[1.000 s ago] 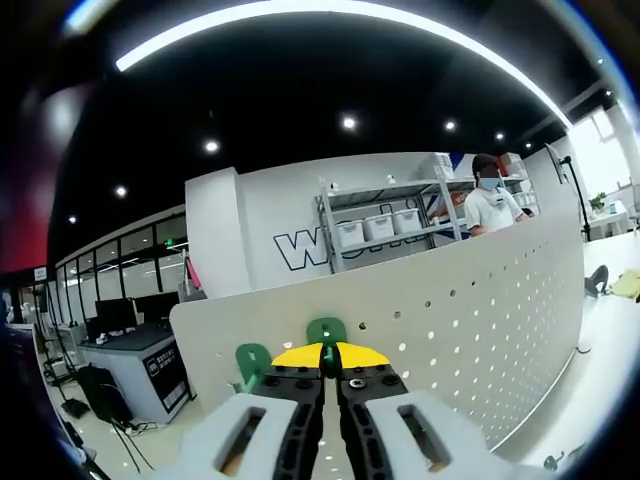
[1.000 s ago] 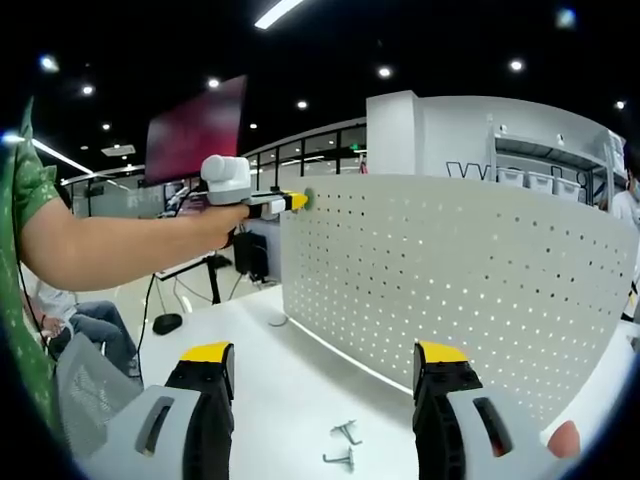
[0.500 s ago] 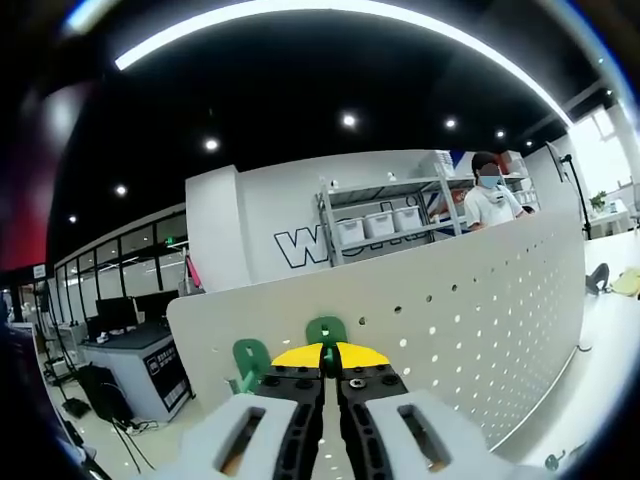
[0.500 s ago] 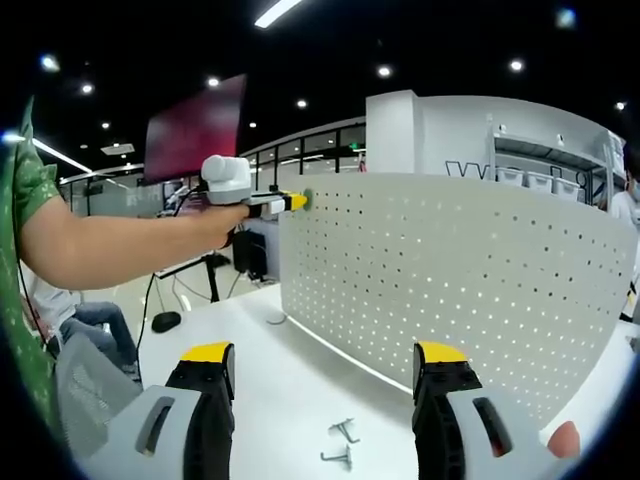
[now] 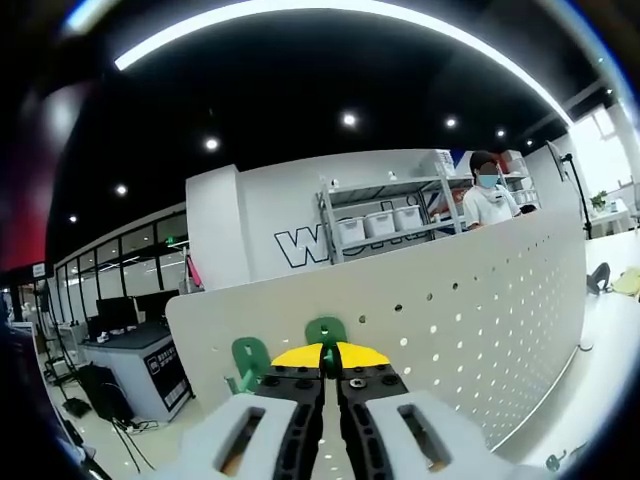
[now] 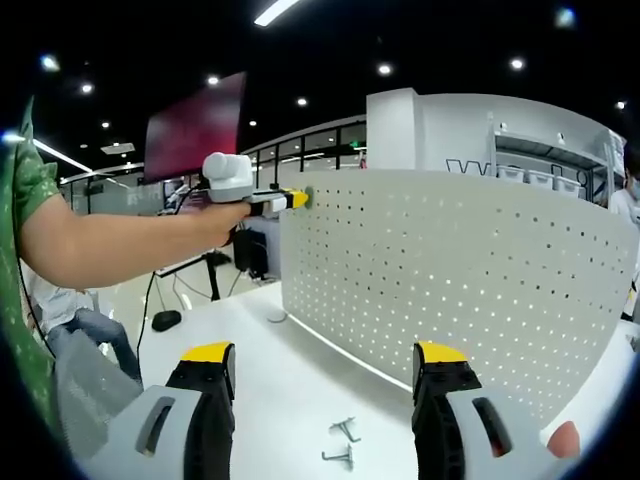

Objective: Insert the hook assembly into the mounting plate slot until the hook locks in place.

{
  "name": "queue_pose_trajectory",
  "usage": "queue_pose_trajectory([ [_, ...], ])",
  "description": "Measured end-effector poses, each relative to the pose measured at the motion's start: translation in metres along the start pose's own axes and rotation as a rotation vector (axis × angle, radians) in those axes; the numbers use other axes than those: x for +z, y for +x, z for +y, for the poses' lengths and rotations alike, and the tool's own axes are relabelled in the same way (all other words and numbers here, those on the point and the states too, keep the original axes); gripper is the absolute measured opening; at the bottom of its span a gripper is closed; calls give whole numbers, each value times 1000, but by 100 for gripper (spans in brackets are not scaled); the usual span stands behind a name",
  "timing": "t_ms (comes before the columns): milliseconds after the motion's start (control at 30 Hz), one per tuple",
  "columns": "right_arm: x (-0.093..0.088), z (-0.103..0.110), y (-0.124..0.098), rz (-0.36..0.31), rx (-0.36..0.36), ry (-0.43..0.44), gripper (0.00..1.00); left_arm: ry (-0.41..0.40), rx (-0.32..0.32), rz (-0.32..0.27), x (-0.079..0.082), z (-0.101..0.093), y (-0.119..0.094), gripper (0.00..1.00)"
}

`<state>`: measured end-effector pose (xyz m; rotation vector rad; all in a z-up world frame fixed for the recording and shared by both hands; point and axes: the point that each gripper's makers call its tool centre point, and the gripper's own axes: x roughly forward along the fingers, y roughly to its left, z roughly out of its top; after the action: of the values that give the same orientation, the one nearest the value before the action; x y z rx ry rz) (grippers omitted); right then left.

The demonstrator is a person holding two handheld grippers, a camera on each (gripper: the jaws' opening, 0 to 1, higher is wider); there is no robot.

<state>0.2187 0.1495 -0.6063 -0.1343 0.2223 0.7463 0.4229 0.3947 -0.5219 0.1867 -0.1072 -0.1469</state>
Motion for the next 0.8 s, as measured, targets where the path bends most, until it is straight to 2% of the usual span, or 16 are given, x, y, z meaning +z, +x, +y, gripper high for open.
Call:
queue_pose_trajectory([
  [800, -4, 1, 0, 8, 1, 0, 73, 23, 14, 32, 0, 0, 3, 3],
])
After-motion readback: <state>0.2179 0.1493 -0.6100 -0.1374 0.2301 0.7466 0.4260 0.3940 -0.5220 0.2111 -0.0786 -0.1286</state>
